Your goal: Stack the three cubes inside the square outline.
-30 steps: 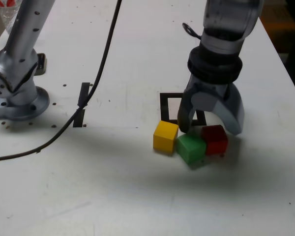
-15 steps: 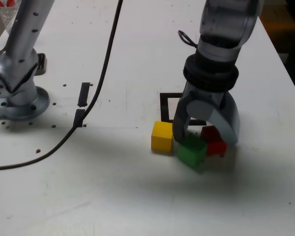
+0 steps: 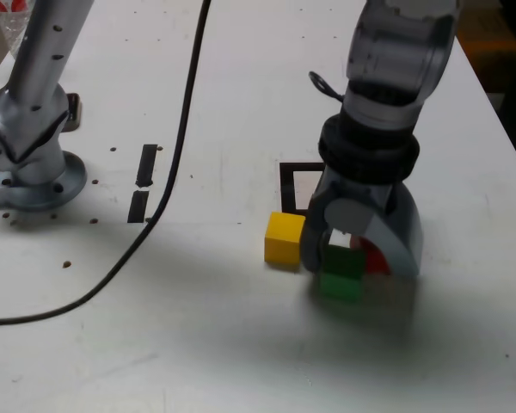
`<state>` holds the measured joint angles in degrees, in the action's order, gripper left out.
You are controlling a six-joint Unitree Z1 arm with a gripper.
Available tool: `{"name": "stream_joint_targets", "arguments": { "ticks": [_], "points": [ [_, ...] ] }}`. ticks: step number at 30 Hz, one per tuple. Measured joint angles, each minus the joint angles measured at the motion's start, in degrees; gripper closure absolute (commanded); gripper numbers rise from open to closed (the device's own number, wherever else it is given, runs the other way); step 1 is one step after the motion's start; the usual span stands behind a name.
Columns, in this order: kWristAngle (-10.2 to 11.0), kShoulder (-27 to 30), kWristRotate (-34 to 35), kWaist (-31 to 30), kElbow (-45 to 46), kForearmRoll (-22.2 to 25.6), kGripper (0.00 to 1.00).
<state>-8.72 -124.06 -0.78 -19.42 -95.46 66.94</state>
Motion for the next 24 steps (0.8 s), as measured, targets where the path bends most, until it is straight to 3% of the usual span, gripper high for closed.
{"name": "stream_joint_targets", "arguments": {
  "ticks": [11,24],
  "points": [
    [-0.5,-0.4,0.5,-0.4,0.5,0.0,0.12],
    [2.1,-0.4,0.1,1.0,-0.2,0.3,0.12]
  ]
}}
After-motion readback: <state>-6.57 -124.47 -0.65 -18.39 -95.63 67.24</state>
